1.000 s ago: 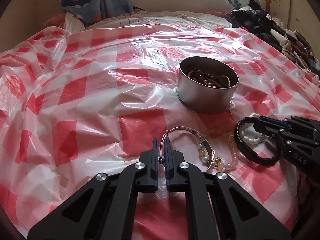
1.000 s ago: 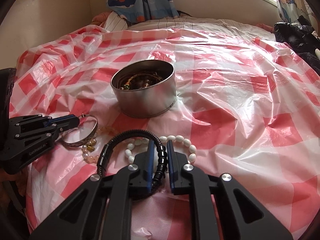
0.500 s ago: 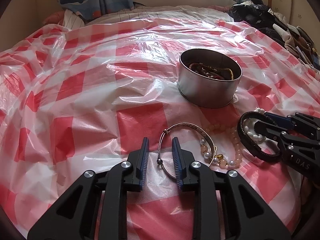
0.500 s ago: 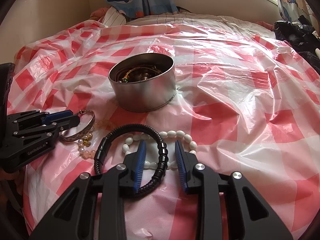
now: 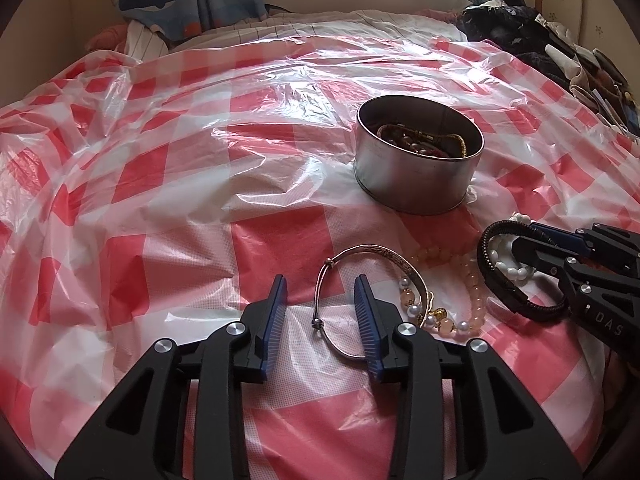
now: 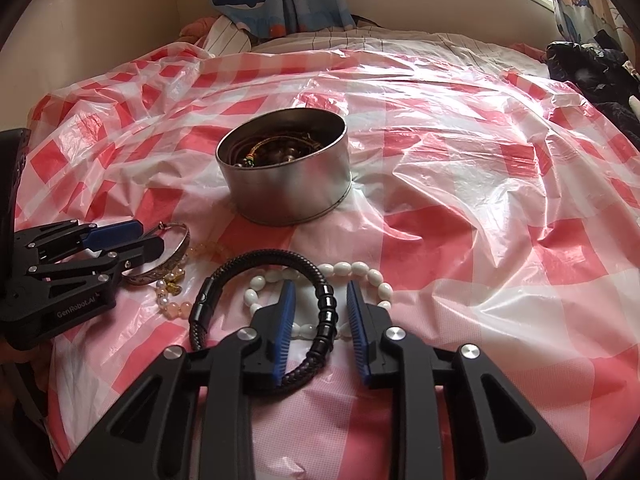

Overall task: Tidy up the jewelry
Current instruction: 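Close the right gripper on the black bracelet while the left gripper closes on the silver bangle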

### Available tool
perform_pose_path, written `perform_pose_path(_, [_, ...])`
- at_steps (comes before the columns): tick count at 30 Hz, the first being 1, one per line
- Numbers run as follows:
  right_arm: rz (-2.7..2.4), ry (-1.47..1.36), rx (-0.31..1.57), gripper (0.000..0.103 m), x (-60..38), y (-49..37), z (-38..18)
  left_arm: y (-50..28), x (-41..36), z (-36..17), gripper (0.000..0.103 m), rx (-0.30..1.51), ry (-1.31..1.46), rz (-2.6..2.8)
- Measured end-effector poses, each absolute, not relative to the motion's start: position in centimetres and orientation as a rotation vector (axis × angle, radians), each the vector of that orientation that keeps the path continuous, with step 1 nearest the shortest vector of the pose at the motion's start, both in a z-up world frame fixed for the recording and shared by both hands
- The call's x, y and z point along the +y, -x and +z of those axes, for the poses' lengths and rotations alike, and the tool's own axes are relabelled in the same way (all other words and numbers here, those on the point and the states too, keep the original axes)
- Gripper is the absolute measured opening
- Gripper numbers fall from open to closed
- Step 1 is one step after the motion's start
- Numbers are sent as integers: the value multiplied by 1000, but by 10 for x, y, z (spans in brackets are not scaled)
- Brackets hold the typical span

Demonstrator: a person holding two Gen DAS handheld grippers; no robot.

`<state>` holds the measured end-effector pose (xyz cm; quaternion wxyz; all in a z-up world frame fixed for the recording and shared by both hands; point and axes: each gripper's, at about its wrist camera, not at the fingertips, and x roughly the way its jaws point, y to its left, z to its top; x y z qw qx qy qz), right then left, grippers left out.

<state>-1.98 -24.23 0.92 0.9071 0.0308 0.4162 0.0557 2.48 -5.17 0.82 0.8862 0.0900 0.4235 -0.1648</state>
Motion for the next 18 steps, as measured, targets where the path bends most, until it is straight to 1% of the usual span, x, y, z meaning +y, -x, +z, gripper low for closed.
perform_pose_path(1, [116,-65,858,20,-242,20,9,-25,-52,8,34,881,-187,-343])
perform_pose_path(4, [116,-66,850,17,-242,21,10,-25,-52,8,34,880,-190,-342])
perform_pose_path(18, [105,-65,865,16,-241,19,8,-24,-54,8,34,869,-214,-334])
